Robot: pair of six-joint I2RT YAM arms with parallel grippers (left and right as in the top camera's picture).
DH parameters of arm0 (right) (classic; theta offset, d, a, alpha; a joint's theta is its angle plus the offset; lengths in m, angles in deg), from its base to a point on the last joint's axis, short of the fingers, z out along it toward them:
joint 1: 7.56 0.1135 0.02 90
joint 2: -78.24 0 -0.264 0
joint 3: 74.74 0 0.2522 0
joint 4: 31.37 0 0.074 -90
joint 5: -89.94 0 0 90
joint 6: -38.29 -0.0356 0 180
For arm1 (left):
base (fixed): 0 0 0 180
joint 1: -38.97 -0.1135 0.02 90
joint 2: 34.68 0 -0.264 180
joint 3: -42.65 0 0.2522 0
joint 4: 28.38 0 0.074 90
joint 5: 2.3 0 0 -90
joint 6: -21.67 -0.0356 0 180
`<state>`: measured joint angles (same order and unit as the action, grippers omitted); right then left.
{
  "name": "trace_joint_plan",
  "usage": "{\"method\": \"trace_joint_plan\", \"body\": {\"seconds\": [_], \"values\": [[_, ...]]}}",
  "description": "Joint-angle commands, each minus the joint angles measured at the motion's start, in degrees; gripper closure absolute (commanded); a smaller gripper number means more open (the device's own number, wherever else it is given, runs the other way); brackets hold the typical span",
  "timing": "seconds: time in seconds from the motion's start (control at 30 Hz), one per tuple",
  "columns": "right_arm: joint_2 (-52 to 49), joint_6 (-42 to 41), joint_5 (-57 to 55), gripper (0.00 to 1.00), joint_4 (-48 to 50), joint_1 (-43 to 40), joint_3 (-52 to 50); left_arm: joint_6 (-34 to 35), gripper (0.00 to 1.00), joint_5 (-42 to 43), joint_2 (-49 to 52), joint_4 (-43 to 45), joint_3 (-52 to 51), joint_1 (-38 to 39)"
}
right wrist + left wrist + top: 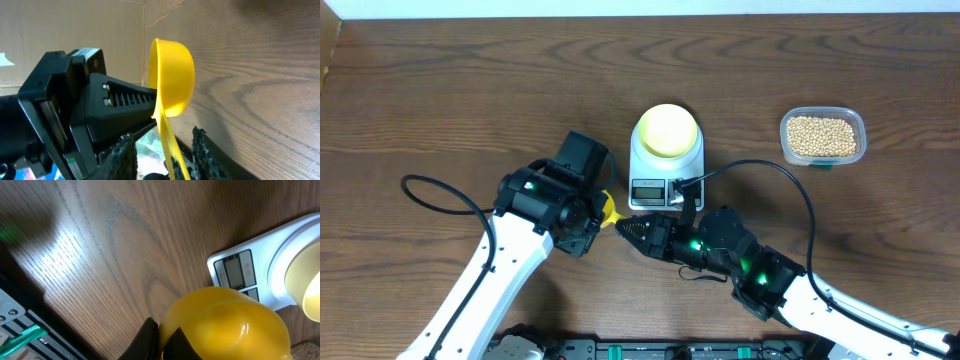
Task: Scoop item into bowl and weigh 50g on scale
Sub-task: 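Close the right gripper on the scoop handle, left gripper still holding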
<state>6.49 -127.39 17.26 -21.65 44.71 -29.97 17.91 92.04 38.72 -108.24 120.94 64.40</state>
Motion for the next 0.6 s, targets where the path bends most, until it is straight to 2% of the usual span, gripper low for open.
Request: {"method": "trace_joint_plan", "body": {"seconds": [0.0,0.13,0.57], "values": [[-0.17,-1.03,-0.92,0.69,0.09,0.33,0.81,1.53,0.93,-1.4,0.33,-0.22,-0.57,0.96],[-0.17,-1.05,-0.94,0.74,0.11,0.33,0.81,1.55,0.93,-2.1,0.33,-0.26,-0.59,1.4],[-0.17,-2.12,-3.91,0.82,0.13,0.33,0.81,1.55,0.93,-2.08,0.33,-0.48,-0.59,1.4]]}}
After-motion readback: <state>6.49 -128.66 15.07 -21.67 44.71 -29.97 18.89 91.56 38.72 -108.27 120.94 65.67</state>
